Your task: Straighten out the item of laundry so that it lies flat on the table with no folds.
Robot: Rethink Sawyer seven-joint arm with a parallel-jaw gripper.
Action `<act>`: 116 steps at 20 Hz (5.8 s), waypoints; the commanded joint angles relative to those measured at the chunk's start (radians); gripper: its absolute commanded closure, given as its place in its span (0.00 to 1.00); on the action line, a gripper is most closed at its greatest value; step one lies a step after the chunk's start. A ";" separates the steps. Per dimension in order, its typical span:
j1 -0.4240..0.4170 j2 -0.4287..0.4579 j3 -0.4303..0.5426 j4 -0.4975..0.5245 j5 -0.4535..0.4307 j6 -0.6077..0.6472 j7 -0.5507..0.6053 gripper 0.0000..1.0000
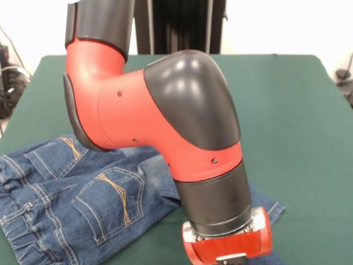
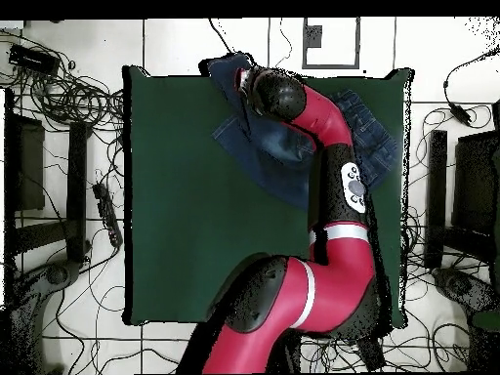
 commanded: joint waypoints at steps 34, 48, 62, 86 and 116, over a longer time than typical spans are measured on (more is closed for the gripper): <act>-0.180 -0.164 0.333 0.477 -0.138 0.158 -0.183 0.00; -0.139 -0.290 0.235 0.479 -0.225 0.278 -0.141 0.00; -0.058 -0.420 0.004 0.336 -0.540 0.343 -0.109 0.00; -0.167 -0.546 0.297 0.564 -0.279 0.162 -0.046 0.00; -0.066 -0.363 0.178 0.439 -0.300 -0.035 0.083 0.00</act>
